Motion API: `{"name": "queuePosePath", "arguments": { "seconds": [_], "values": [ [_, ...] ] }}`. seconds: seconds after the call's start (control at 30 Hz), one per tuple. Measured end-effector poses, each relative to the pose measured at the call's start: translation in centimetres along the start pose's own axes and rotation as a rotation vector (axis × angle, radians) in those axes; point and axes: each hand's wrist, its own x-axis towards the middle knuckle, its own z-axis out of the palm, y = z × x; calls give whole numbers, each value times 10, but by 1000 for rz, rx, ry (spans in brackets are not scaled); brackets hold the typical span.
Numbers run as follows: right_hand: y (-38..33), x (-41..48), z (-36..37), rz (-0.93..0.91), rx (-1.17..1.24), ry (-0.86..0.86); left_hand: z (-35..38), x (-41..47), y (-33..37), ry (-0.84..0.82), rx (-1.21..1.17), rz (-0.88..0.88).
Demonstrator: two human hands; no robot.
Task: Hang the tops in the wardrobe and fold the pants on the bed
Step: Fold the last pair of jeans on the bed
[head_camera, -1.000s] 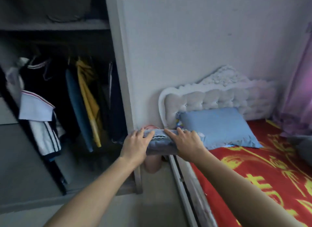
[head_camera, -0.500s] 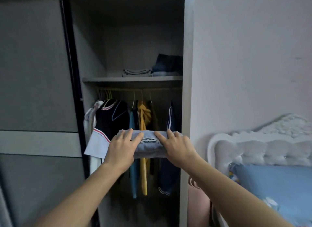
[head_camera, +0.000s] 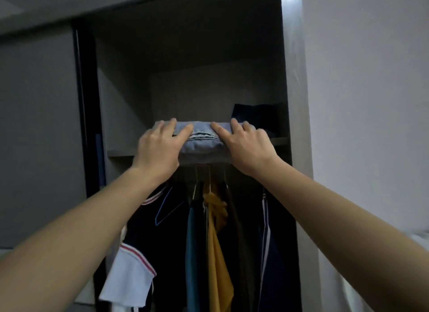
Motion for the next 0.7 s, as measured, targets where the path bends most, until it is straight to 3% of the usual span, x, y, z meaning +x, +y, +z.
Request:
{"name": "queuePosePath", "arguments": {
  "seconds": [0.3,0.7],
  "values": [
    [20,147,91,20,-111,132,102,117,-54,143,87,-60],
    [1,304,210,54,-370,100,290,236,-151,201,48,16]
  ]
}}
